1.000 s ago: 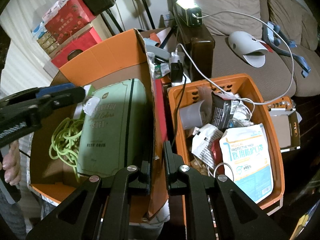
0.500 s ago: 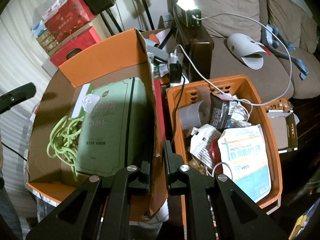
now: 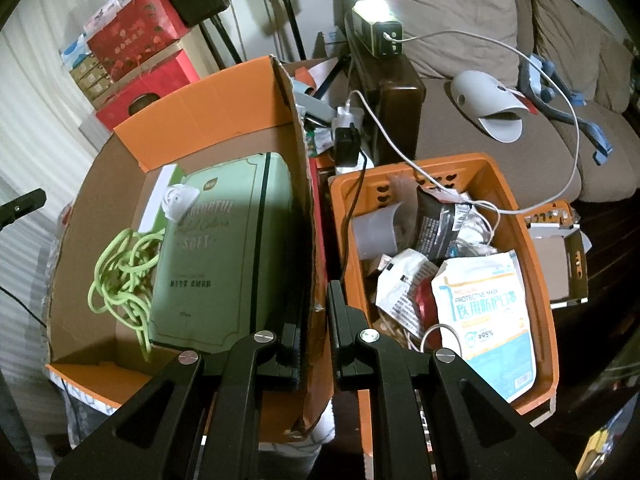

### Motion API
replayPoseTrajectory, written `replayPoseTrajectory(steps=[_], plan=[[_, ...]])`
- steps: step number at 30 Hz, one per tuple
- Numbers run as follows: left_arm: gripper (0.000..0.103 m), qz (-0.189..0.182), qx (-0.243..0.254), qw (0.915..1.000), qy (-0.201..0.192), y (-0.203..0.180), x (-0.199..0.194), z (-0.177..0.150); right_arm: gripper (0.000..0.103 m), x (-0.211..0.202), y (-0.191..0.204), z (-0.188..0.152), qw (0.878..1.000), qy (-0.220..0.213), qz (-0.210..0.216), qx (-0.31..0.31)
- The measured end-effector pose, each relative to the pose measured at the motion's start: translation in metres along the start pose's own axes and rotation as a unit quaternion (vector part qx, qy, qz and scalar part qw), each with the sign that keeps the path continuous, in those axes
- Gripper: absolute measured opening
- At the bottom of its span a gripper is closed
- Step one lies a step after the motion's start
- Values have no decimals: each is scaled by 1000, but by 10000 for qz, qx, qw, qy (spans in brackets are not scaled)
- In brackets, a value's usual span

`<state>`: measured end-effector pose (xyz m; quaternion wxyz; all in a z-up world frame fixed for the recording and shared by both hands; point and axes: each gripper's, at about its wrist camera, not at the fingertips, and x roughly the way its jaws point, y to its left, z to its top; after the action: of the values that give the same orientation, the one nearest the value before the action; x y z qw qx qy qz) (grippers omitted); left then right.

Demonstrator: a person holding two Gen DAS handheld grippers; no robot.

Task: Organize objects
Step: 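Move the left gripper back to the medical mask bag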

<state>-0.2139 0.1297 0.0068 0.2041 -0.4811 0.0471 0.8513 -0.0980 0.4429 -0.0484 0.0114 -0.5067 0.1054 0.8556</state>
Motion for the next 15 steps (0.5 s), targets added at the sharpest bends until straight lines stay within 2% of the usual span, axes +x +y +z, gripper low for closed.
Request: replayPoseTrajectory(steps=[3, 8, 11, 15], plan=[[80, 68, -198, 9998, -28, 21, -3, -5, 10, 0, -1, 0, 10000, 1, -7, -6], [83, 161, -546, 9984, 32, 60, -3, -13, 10, 1, -1, -1, 10000, 3, -2, -5], [94, 292, -747, 9968, 62, 83, 0, -19, 10, 1, -1, -1, 10000, 9, 0, -2], [95, 386, -908, 9950, 158, 108, 6, -25, 10, 2, -1, -3, 10000, 21, -11, -12]])
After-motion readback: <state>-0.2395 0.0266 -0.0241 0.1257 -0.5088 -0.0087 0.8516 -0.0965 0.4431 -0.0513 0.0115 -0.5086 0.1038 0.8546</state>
